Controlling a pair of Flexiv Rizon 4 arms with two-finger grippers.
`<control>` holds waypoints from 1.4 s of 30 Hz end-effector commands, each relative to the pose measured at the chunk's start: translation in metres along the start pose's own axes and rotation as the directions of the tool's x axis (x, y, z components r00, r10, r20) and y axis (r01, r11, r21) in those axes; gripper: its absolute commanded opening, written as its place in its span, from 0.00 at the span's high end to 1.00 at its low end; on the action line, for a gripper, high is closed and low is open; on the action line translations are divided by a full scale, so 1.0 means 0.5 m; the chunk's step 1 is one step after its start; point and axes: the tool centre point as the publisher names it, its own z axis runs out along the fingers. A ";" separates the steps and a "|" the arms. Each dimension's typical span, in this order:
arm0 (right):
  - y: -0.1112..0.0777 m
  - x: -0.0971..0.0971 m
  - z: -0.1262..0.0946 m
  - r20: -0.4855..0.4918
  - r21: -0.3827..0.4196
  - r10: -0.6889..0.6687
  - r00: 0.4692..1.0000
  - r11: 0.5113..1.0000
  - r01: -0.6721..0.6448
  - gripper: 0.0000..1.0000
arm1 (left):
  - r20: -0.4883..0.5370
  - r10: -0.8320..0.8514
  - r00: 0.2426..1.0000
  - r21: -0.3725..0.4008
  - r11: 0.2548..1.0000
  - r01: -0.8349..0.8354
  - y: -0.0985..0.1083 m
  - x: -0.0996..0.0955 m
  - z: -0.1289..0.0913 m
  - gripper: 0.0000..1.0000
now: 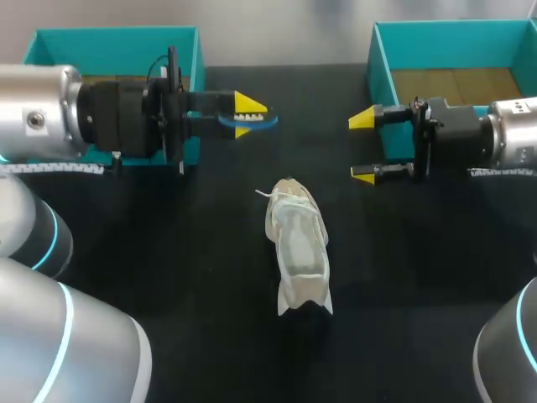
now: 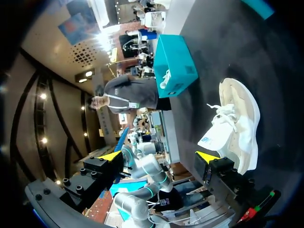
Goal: Take the shoe out of the shoebox, open the shoe tongue, remove and reinsert the insole, then place the shoe into the shoebox
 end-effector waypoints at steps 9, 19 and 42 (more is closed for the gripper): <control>0.031 0.020 0.032 -0.031 0.022 -0.027 0.999 0.999 0.028 0.00 | 0.133 0.368 0.920 0.090 0.920 -0.381 0.072 0.085 0.022 1.00; 0.031 0.020 0.032 -0.031 0.022 -0.027 0.999 0.999 0.028 0.00 | 0.133 0.368 0.920 0.090 0.920 -0.381 0.072 0.085 0.022 1.00; 0.031 0.020 0.032 -0.031 0.022 -0.027 0.999 0.999 0.028 0.00 | 0.158 0.529 0.834 0.224 0.803 -0.552 0.208 0.122 0.045 1.00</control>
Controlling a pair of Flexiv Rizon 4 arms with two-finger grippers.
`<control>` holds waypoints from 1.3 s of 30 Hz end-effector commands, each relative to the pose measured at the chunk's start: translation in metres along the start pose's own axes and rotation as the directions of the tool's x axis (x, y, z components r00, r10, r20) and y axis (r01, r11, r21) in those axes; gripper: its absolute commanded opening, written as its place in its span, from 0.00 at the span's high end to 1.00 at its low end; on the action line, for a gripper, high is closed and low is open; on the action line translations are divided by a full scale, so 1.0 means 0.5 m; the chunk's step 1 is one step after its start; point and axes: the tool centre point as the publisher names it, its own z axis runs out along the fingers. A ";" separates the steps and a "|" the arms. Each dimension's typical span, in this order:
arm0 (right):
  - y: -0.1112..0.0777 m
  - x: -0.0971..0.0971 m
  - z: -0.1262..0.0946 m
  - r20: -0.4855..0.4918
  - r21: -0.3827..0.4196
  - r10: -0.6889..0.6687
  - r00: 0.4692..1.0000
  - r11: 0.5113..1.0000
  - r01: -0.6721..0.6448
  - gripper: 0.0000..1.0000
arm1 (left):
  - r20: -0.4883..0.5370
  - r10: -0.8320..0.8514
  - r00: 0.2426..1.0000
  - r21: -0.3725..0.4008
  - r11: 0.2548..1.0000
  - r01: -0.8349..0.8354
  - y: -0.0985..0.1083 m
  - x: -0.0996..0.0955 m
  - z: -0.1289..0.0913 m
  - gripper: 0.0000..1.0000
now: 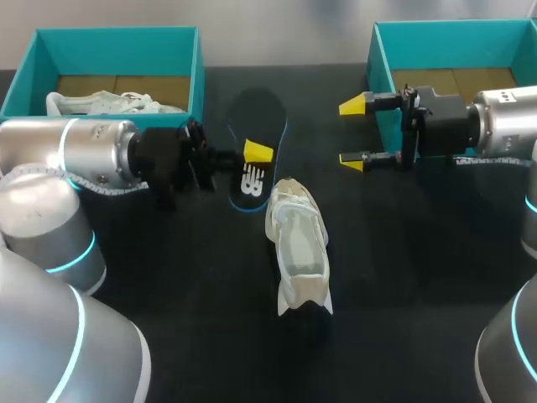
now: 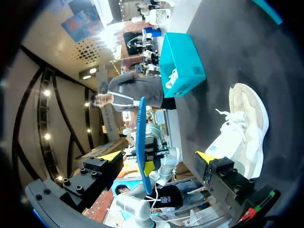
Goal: Take the shoe out of the shoebox, open the shoe tongue, remove and reinsert the insole, then place the shoe into the shoebox
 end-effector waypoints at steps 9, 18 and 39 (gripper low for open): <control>0.000 0.000 0.003 0.002 -0.002 0.000 1.000 1.000 0.000 0.00 | 0.010 0.001 1.000 0.054 0.999 -0.002 0.024 0.009 0.007 1.00; 0.000 0.000 0.003 0.002 -0.002 0.000 1.000 1.000 0.000 0.00 | 0.031 0.128 0.991 -0.011 0.992 -0.127 0.008 0.050 0.021 1.00; 0.032 -0.011 0.050 0.074 0.066 -0.084 0.994 0.995 0.080 0.00 | 0.033 0.052 0.998 -0.059 0.997 -0.050 0.013 0.107 0.036 1.00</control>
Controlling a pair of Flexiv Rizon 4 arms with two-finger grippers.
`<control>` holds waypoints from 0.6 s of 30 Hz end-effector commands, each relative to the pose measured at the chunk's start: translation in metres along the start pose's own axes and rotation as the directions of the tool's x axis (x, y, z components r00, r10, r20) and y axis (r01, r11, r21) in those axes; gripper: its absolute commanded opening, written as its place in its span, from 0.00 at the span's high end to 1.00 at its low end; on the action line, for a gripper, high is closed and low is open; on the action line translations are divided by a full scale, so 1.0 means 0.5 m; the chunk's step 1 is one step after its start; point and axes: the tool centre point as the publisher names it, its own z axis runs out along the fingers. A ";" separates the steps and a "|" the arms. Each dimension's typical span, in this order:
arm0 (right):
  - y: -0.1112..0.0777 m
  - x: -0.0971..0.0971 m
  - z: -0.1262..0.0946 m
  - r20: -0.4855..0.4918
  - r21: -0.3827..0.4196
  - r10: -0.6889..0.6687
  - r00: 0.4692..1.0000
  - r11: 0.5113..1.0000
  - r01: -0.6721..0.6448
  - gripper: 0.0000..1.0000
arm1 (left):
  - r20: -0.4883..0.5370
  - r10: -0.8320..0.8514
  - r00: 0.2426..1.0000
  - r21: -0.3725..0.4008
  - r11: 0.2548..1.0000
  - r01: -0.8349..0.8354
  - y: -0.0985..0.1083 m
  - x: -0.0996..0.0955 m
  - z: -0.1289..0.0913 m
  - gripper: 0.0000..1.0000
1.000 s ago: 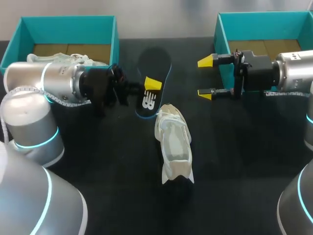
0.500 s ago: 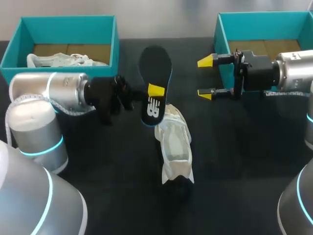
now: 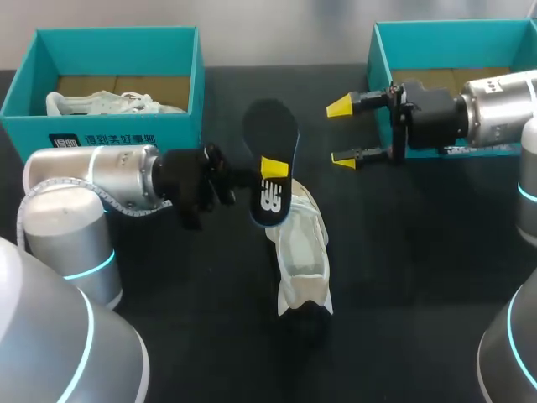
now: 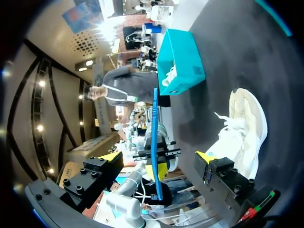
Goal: Take the shoe out of the shoebox, open the shoe tongue, remove and reinsert the insole, then place the shoe into the shoebox
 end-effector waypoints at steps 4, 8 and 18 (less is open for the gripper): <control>0.019 -0.004 0.015 0.002 0.022 -0.008 1.000 1.000 0.008 0.00 | 0.001 0.006 1.000 -0.017 1.000 -0.006 0.002 0.015 0.009 1.00; 0.019 -0.004 0.015 0.002 0.022 -0.008 1.000 1.000 0.008 0.00 | 0.000 0.008 1.000 -0.026 1.000 -0.008 0.009 0.019 0.016 1.00; 0.017 -0.029 0.068 -0.032 0.050 -0.009 0.999 0.999 0.010 0.00 | -0.020 0.004 1.000 -0.047 0.999 -0.005 0.022 0.020 0.033 1.00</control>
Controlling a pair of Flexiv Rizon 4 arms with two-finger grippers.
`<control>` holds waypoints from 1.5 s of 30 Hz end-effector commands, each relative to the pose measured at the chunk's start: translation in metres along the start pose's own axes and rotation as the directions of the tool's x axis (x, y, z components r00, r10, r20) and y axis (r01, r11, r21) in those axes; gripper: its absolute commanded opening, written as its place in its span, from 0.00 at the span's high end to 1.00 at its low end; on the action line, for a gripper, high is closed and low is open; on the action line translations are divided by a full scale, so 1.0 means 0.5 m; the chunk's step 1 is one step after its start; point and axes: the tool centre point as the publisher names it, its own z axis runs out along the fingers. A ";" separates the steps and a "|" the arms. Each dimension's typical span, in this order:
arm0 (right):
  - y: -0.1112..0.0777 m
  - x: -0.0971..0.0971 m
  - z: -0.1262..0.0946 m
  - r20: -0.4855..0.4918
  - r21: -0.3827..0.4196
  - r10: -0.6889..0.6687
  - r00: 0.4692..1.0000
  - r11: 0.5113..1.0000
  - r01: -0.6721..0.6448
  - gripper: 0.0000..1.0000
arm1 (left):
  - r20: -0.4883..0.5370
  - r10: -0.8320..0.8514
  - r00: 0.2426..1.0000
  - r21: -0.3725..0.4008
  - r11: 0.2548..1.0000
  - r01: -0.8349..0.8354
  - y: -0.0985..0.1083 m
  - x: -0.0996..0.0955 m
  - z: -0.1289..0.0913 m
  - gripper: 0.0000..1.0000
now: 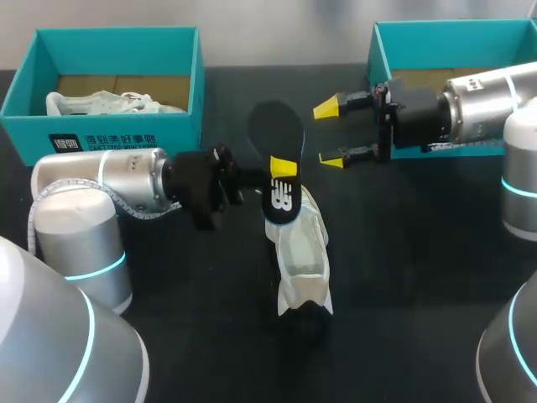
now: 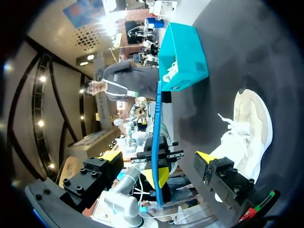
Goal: Take the shoe out of the shoebox, open the shoe tongue, remove and reinsert the insole, then place the shoe into the shoebox
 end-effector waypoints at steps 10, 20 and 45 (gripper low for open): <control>0.001 -0.015 0.074 -0.009 0.013 0.005 1.000 1.000 -0.004 0.00 | -0.046 0.008 0.999 -0.013 1.000 -0.008 0.014 0.019 0.018 1.00; -0.013 -0.012 0.084 0.006 0.008 0.014 1.000 1.000 -0.014 0.41 | -0.065 0.020 0.998 -0.016 1.000 -0.021 0.020 0.023 0.023 1.00; -0.030 -0.003 0.109 -0.021 -0.008 -0.022 1.000 1.000 0.022 0.76 | -0.088 0.014 0.996 -0.024 1.000 -0.016 0.017 0.040 0.024 1.00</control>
